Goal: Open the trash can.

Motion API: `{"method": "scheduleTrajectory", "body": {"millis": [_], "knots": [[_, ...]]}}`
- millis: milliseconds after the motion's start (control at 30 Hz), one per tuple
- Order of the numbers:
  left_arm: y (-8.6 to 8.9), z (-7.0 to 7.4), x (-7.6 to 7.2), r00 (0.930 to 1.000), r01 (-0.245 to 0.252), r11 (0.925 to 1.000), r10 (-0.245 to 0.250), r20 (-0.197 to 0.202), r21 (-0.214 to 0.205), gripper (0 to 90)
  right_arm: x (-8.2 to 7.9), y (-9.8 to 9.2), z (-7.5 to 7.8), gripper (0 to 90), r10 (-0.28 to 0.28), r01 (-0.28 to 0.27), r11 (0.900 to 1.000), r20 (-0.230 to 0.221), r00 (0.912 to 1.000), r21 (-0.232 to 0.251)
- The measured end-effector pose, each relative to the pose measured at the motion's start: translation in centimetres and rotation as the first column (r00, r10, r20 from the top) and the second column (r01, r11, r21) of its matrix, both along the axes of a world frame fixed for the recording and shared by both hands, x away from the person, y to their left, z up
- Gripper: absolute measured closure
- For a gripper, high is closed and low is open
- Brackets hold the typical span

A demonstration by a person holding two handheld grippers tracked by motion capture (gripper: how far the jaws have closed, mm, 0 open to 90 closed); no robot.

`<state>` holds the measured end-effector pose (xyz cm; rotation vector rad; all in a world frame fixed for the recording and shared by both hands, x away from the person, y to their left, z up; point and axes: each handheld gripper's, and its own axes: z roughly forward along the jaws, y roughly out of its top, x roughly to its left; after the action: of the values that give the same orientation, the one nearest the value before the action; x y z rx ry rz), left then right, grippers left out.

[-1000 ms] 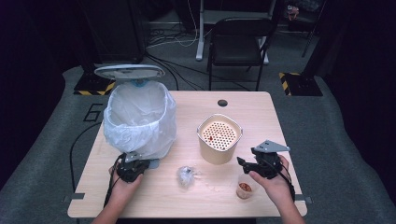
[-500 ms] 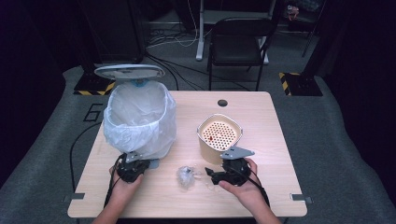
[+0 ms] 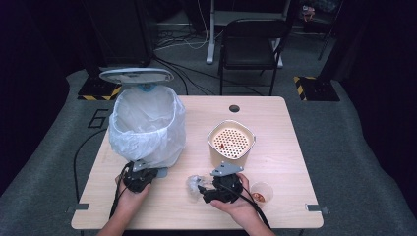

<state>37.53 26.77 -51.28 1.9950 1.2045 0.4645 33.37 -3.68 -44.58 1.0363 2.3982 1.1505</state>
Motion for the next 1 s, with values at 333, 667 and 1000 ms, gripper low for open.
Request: {"method": "scheduleTrajectory", "body": {"millis": [333,667,1000], "knots": [[-0.1,-0.1,-0.1,0.9997,-0.024,0.9997,0.024,-0.004,-0.002,90.0,0.7,2.2,-2.3,22.6,0.012,-0.012,0.9998,-0.009,0.9999,-0.013],[-0.1,-0.1,0.0,0.9997,-0.024,0.9997,0.024,-0.005,-0.005,90.0,1.9,4.1,-4.0,30.7,0.028,-0.028,0.9993,-0.02,0.9994,-0.023],[-0.1,-0.1,-0.1,0.9997,-0.023,0.9997,0.023,-0.004,-0.002,90.0,2.6,4.4,-5.7,39.1,0.032,-0.035,0.9978,-0.039,0.9987,-0.056]]}}
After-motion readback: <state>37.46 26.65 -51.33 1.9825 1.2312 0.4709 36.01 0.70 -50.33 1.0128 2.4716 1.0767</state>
